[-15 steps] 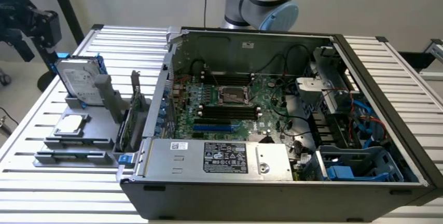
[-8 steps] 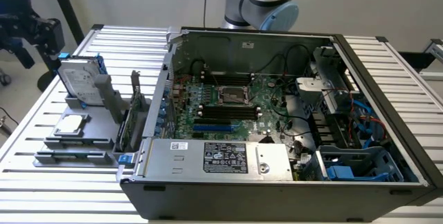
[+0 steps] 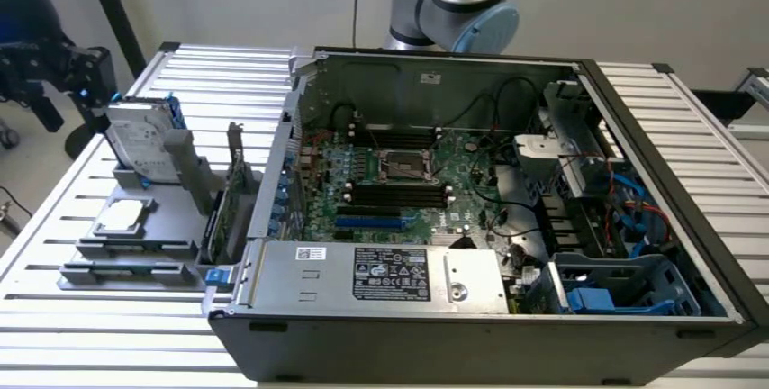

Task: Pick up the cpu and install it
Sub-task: 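Pick up the cpu and move it towards the insertion slot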

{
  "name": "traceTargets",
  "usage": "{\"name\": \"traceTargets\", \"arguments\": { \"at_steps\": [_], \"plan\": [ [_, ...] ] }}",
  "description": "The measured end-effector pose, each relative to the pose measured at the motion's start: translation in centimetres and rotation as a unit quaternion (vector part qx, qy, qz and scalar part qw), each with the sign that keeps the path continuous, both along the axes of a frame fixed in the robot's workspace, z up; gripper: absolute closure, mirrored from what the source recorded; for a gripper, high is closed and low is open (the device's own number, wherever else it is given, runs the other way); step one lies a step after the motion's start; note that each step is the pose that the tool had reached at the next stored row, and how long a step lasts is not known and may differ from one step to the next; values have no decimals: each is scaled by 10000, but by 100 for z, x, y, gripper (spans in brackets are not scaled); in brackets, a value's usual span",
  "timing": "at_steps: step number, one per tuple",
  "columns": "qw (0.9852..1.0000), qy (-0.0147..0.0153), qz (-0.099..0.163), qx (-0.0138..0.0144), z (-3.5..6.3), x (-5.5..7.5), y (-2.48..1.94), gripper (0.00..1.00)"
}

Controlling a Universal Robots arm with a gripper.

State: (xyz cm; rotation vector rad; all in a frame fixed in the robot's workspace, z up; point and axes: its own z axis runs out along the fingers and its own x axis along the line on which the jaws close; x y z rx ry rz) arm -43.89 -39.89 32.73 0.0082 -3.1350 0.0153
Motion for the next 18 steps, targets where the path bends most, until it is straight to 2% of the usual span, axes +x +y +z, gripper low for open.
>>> {"name": "traceTargets", "arguments": {
  "at_steps": [10, 18],
  "plan": [
    [9998, 0, 193, 0, -182, 0, -27, 40],
    [9998, 0, 214, 0, -327, -14, -29, 40]
  ]
}}
